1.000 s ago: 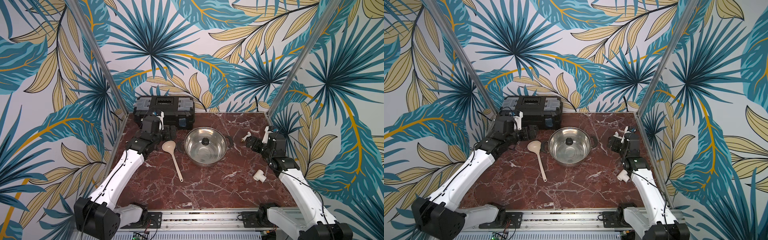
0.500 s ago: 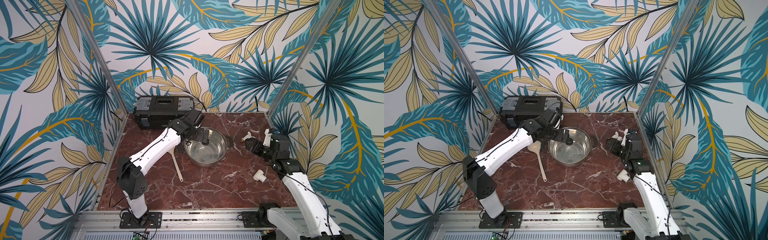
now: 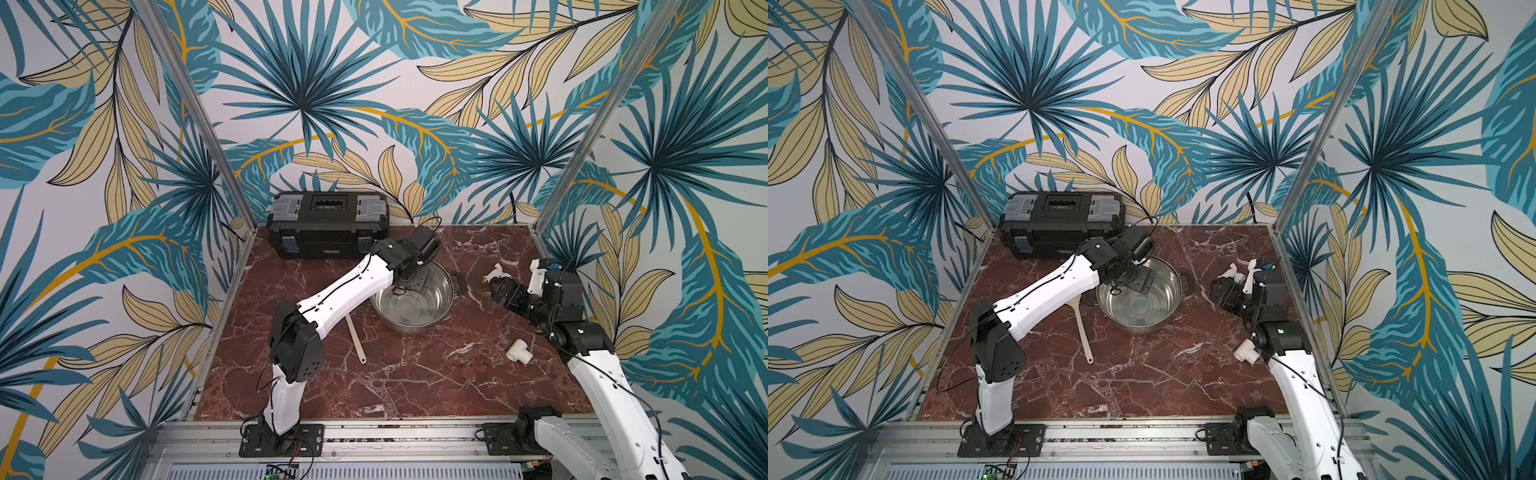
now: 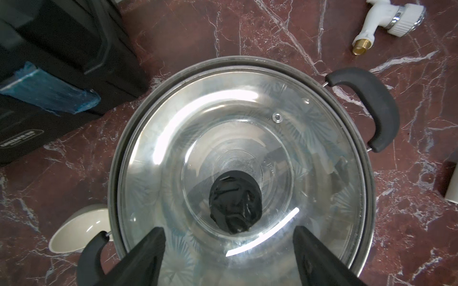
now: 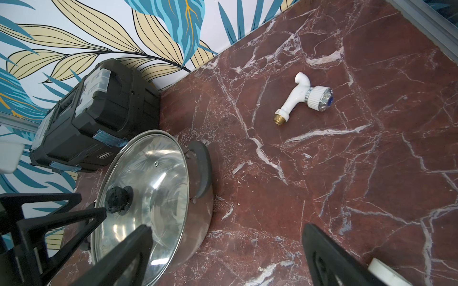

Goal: Stir the soup with a spoon
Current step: Pick up the lid from the pan.

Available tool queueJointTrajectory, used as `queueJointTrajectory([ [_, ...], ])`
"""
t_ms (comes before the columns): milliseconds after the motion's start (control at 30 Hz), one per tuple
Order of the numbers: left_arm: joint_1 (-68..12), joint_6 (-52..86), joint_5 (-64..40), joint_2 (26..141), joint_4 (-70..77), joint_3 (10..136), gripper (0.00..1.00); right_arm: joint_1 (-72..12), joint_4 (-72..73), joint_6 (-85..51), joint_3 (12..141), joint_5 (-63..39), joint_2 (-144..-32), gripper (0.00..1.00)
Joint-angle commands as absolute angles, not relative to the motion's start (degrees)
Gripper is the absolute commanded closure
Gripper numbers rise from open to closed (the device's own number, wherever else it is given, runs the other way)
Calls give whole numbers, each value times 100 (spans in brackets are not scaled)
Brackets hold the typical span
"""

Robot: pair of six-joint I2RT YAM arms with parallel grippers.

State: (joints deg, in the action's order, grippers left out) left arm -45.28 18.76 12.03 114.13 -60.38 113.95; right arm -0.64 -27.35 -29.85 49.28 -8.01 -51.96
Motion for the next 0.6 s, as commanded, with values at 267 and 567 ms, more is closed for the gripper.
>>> queueJointTrajectory([
  [267,-4521,1846,1268,11808,-6078,11883,21,-92,-2979,-2975,5030,-827,-5082,1],
  [567,-4524,1846,1423,11985,-6196,11883,28,-94,-2973,-2987,5001,-835,-5071,0],
])
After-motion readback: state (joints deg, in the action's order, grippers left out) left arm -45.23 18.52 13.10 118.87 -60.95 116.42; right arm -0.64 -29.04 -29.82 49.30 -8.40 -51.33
